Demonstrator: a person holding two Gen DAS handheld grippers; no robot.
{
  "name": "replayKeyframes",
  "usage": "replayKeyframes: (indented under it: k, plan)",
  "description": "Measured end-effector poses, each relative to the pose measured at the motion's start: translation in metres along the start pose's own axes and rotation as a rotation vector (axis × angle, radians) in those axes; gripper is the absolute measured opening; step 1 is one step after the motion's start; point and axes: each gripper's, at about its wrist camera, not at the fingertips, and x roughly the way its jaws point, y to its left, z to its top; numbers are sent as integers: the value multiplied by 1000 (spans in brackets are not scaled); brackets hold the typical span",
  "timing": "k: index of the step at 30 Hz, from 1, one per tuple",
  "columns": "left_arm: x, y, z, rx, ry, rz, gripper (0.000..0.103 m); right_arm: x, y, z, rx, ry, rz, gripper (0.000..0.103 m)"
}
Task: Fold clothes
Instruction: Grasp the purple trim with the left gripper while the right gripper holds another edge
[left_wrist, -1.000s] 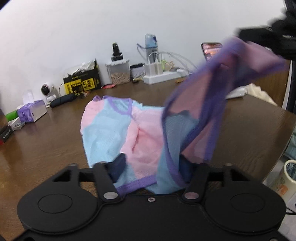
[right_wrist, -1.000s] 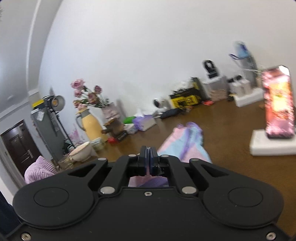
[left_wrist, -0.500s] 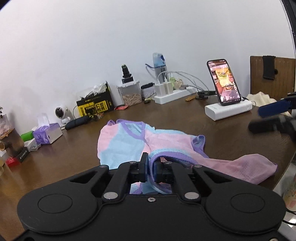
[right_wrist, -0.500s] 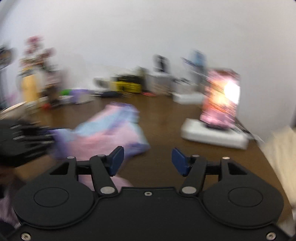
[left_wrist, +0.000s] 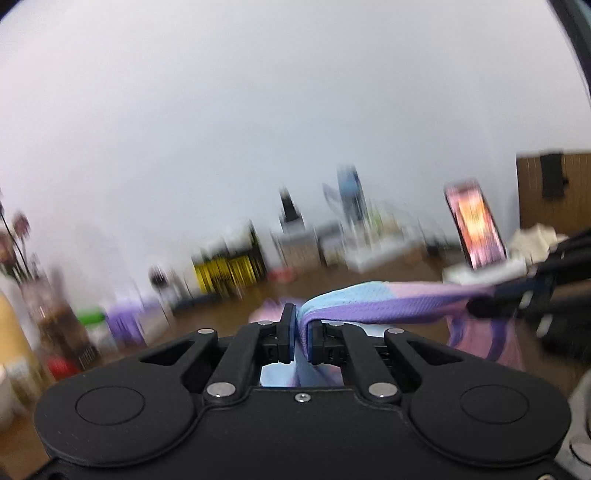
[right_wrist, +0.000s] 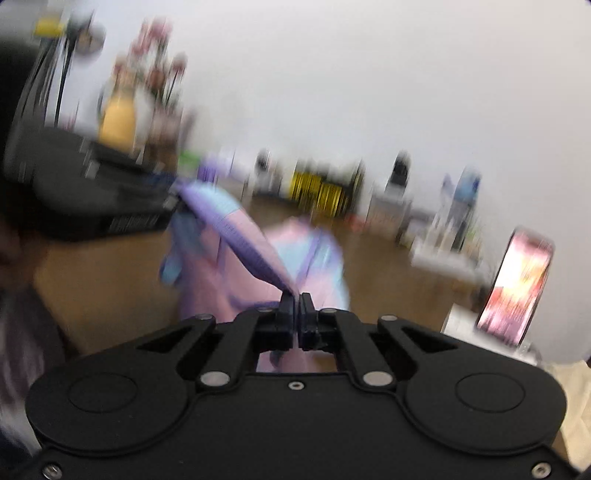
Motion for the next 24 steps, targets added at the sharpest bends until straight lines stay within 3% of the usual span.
replayKeyframes:
  k: [1, 3, 5, 10, 16, 19, 24]
  plan:
    - [-1, 1, 4, 26, -8, -11, 15, -8, -8, 15, 32, -56, 7, 4]
    - [3, -7, -3, 71, 6, 1, 73, -8, -13, 28, 32, -90, 8, 4]
    - [5, -19, -20, 122, 23, -25, 82, 2, -18, 34, -6, -90, -8, 4]
    - [4, -44, -49, 138, 120, -100, 82, 42, -23, 7, -23, 50, -1, 4]
    - [-2, -60, -46, 172, 58, -123, 78, 3, 4, -10, -167, -5, 2, 4]
    - [-1, -70, -53, 234, 51, -125, 66, -20, 9, -17, -175, -2, -24, 4]
    - [2, -76, -67, 253, 70, -76, 28, -41, 5, -37, -114, 77, -74, 4]
